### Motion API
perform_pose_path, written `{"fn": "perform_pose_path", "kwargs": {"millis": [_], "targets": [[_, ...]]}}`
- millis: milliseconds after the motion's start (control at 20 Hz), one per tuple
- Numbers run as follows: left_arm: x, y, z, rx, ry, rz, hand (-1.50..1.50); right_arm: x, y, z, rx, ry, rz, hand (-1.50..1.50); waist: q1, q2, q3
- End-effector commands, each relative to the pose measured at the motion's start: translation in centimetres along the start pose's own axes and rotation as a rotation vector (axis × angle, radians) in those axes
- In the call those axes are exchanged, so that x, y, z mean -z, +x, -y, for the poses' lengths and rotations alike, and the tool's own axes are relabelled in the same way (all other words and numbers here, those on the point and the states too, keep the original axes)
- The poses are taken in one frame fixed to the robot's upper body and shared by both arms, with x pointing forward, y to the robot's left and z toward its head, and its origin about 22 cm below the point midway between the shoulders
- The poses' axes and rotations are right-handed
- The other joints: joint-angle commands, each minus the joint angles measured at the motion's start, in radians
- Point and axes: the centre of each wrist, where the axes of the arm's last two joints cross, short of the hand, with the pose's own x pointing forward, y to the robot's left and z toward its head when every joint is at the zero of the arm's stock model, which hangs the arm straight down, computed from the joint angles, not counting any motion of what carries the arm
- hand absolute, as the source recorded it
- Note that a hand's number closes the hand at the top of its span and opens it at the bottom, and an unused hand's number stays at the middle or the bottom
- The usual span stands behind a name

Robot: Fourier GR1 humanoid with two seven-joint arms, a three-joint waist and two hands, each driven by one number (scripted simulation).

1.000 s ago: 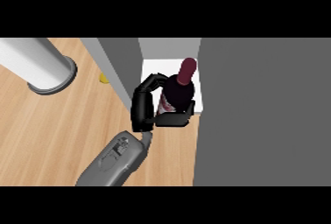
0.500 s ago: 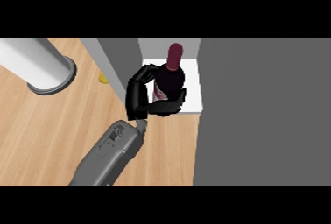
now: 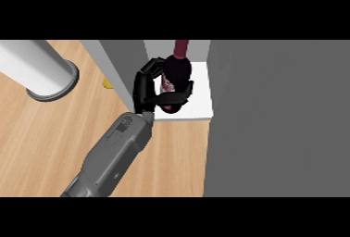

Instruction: Pick up the wine, place it into the cabinet and close the cabinet

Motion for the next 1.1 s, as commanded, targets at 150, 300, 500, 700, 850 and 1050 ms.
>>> {"fn": "perform_pose_path", "kwargs": {"millis": [150, 300, 500, 700, 850, 1050], "targets": [[2.6, 0.5, 0.8, 0.039, 0.021, -0.007, 1.50, -2.5, 1.5, 0.4, 0.026, 0.047, 0.049, -1.50, -0.005, 0.001, 0.001], [4.3, 0.5, -1.2, 0.071, 0.033, 0.038, 1.50, -1.2, 0.2, -0.2, 0.042, 0.012, 0.052, -1.50, 0.002, 0.002, 0.000], [4.9, 0.4, -0.5, 0.107, 0.065, 0.086, 1.50, -2.3, 2.0, -0.8, 0.034, 0.046, 0.067, -1.50, -0.012, 0.004, 0.000], [5.3, 1.1, 0.9, 0.123, 0.093, 0.114, 1.50, -2.2, 1.4, 0.1, 0.036, 0.041, 0.072, -1.50, -0.015, 0.003, 0.000], [5.5, 0.1, -0.3, 0.115, 0.083, 0.100, 1.50, -2.6, 0.7, -0.8, 0.047, 0.046, 0.059, -1.50, -0.010, 0.005, 0.000], [6.3, 0.7, 0.2, 0.075, 0.121, 0.056, 1.50, -1.4, 1.5, -1.2, 0.066, 0.054, 0.061, -1.50, -0.028, 0.011, -0.001]]}}
